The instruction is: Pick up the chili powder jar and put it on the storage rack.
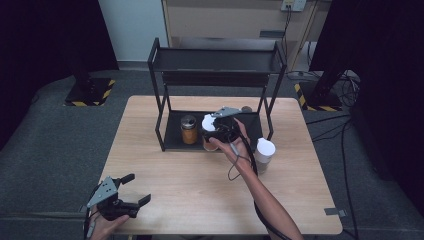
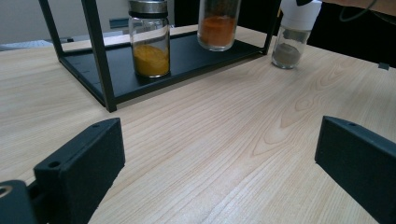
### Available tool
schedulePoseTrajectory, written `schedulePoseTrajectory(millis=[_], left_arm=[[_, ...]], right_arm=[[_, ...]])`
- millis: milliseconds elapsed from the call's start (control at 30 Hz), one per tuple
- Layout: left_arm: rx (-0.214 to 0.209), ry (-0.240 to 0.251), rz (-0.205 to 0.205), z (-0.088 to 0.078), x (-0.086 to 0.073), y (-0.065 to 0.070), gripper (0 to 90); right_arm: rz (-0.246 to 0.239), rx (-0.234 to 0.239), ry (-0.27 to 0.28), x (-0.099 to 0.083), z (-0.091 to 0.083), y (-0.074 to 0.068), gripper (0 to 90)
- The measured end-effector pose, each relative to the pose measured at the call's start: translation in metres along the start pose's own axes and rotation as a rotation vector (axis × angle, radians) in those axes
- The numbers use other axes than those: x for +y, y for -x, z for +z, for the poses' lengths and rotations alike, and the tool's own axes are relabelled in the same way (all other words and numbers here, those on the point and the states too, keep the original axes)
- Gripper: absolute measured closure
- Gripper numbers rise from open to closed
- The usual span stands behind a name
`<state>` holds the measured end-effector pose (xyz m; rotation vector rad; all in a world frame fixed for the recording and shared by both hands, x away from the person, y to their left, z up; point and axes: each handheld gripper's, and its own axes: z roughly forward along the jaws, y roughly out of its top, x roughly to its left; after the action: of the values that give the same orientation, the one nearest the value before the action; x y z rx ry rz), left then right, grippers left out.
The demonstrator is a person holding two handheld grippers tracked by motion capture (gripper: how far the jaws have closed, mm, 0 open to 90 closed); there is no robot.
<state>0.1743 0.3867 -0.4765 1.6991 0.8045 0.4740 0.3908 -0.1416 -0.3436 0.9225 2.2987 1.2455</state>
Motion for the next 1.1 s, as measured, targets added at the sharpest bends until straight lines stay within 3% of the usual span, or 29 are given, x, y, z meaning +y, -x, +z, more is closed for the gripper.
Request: schedulePoseTrajectory(millis=[333, 667, 1100], left_arm=[[-0.001, 0.004, -0.004, 0.0, -0.001, -0.001, 0.7], [-0.002, 0.003, -0.004, 0.0, -0.001, -0.001, 0.8], [-0.003, 0.002, -0.004, 0.0, -0.001, -0.001, 0.8]], right_arm=[[0.019, -0.037, -0.018, 0.011, 0.016, 0.015, 30.7], [0.049, -0.064, -0.044, 0.005, 0.034, 0.026, 30.7], [0.055, -0.061, -0.05, -0.002, 0.044, 0.029, 30.6]])
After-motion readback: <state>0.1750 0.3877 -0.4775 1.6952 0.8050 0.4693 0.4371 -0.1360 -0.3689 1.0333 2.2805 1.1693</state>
